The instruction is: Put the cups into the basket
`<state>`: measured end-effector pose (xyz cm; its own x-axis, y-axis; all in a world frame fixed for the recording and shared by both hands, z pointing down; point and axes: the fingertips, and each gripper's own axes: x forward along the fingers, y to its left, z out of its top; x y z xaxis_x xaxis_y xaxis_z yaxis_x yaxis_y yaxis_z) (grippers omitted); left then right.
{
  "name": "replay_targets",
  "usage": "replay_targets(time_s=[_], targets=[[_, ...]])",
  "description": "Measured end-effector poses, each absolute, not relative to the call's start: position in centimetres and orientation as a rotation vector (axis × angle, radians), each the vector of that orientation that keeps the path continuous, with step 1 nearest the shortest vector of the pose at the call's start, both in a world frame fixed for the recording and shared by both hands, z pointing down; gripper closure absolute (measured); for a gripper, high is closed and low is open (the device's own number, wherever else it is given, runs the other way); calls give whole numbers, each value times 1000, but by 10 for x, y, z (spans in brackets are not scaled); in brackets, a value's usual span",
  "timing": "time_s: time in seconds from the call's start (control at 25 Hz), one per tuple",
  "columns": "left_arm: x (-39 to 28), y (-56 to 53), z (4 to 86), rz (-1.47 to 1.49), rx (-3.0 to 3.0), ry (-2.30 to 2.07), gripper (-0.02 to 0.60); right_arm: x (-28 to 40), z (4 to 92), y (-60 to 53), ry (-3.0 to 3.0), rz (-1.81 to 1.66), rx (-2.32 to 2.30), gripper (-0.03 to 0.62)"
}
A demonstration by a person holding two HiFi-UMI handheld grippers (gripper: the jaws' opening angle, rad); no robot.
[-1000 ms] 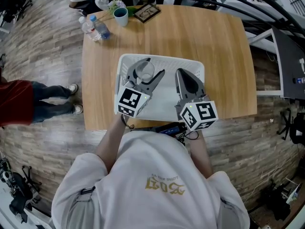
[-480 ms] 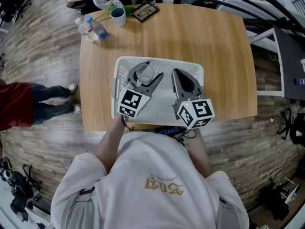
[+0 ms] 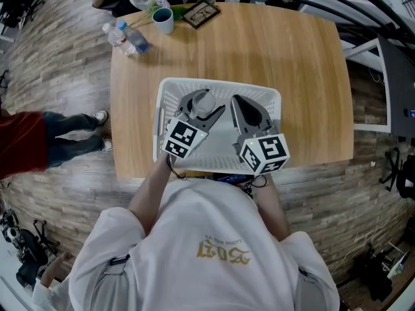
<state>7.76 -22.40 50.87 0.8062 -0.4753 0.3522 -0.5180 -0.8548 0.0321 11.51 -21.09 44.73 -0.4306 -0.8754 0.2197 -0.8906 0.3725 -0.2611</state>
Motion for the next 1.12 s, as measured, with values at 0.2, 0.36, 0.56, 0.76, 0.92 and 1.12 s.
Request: replay_targets(time_s=[0.2,0.36,0.56,0.76,0.92,1.12], targets=[[80,-221,516,576,2864,-765,318,110,453,-210,-2585,566,1604,582],[78,-220,526,640,2837,-755,318,101,455,-208,-2621,583,1534,580],[77,-220,535,703,2805,-750,318,95,462,-207,-2650,644,1477,580],[78,-212,545,767,2780,-682,318,87,464,-206,-2695,666,1426,580],[77,-208,554,855,2765,-669,318,86,466,-203,-2711,676,1397,579],[75,-209,562,932,2740,-654,318,76,465,-201,-2762,693,1312,555]])
